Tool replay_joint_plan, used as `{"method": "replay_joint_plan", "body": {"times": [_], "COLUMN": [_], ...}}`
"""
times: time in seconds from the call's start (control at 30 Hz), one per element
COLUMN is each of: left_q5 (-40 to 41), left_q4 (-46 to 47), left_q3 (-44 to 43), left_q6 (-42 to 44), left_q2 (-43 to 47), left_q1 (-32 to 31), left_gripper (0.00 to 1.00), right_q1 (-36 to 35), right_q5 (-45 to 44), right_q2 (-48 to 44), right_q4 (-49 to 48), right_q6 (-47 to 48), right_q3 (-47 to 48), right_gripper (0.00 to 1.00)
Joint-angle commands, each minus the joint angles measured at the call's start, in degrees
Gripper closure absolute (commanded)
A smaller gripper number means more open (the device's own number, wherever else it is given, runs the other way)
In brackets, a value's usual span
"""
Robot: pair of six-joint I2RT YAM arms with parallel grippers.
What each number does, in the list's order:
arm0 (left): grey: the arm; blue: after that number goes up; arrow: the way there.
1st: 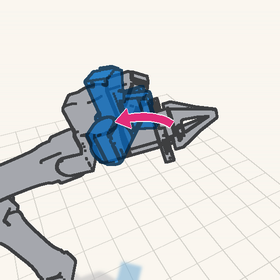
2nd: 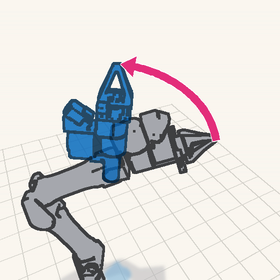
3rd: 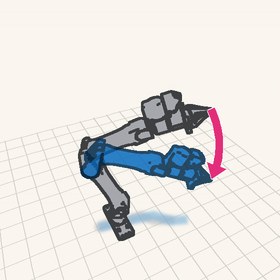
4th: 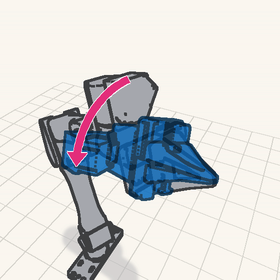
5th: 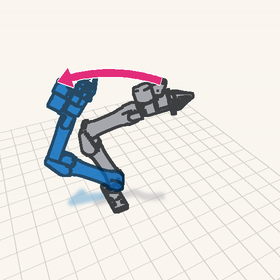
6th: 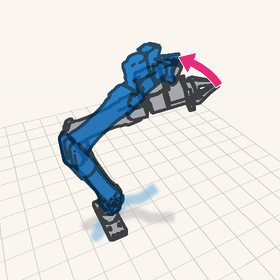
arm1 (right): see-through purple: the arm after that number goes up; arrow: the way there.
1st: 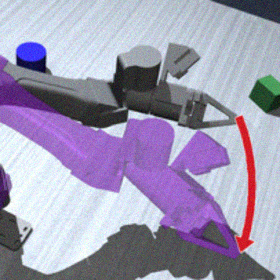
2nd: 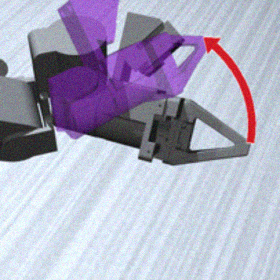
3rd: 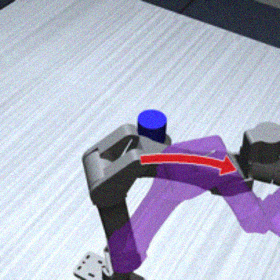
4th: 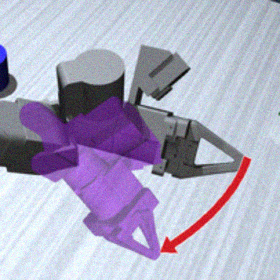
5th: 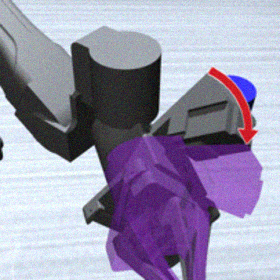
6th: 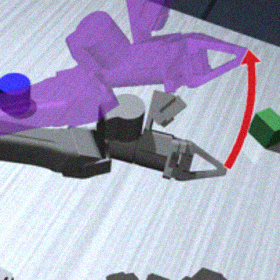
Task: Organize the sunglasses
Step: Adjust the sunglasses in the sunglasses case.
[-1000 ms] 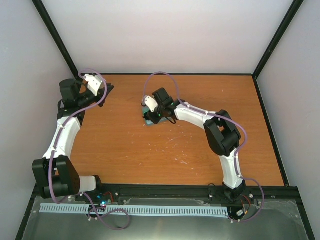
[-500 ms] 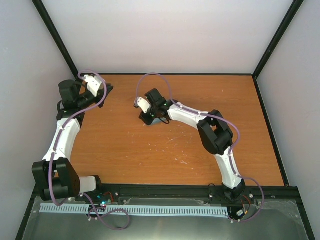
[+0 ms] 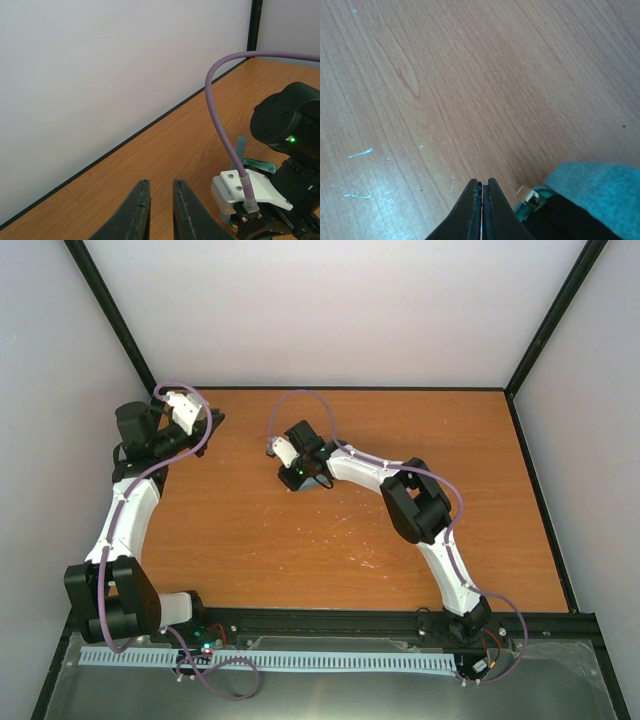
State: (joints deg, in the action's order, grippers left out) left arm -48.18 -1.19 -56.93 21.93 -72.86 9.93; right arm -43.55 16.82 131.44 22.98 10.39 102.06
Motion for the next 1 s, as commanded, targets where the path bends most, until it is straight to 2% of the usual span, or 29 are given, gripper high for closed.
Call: {"method": "replay_joint_plan", "body": {"times": [0.0, 0.47, 0.8, 0.97], "left_q5": [-0.64, -0.94, -0.96, -1.03], "left_q4": [1.58, 2.07, 2.01, 2.04], "left_q3": [0.04, 0.30, 0.32, 0.25], "left_q6": [-0.73, -1.08, -1.09, -1.10], "left_q2": [1.25, 1.23, 1.49, 1.41], "left_q1": [0.63, 0.63, 0.62, 0.63], "left_gripper": [0.84, 0.84, 0.84, 0.84], "right_q1": [-0.22, -0.15, 0.12, 0.43], "right_q5": [-3.01, -9.95, -11.18, -9.96], "right_q2": [-0.20, -4.05, -6.83, -12.80], "right_q4": [-0.38, -1.50, -3.08, -11.67], "right_q6": [-0.93, -2.24, -3.68, -5.06], "right_q3": [0.25, -4.60, -7.78, -14.77], "right_gripper": [0.97, 0.97, 0.97, 0.94]}}
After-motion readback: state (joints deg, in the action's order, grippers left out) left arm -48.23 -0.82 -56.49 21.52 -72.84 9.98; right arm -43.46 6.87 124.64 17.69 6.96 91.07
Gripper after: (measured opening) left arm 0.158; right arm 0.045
